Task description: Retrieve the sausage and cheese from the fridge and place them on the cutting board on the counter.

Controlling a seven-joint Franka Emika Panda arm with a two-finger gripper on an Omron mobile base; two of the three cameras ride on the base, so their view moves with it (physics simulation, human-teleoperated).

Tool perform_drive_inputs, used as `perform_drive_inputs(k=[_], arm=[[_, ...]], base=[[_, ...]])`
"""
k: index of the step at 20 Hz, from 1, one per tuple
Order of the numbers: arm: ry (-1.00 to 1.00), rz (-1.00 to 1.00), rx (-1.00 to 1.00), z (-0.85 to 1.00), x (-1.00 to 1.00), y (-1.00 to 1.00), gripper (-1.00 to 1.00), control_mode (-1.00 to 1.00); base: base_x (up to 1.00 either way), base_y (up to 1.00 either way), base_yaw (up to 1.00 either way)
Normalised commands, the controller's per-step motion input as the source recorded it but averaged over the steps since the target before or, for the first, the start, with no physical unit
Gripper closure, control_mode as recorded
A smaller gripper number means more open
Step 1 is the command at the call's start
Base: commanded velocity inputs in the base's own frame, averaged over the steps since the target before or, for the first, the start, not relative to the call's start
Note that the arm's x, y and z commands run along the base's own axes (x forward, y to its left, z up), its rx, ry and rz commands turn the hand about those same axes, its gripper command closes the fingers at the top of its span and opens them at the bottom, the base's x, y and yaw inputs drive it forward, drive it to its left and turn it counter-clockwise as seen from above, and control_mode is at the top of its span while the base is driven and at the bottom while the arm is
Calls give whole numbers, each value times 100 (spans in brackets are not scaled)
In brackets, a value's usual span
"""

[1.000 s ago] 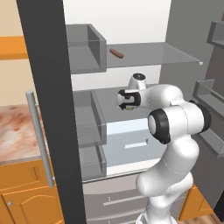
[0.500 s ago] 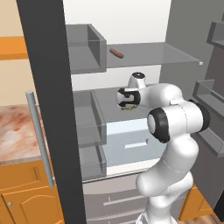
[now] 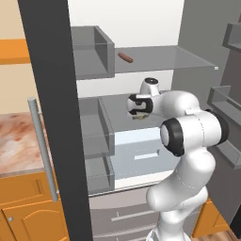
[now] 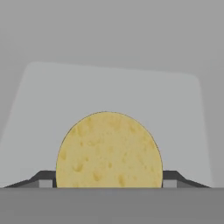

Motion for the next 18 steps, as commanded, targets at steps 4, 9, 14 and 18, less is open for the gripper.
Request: perform_drive_inputs(k=[4,9,14,18], arm=[[-1,5,0,0,-88,-21,100,-100],[0,4,4,52,-95,-19,100,-100],[0,4,3,92,-97,0,100,-100],[0,1,0,72,-100,0,100,-100]], base=[[0,0,0],[0,0,0],[0,0,0],[0,0,0]])
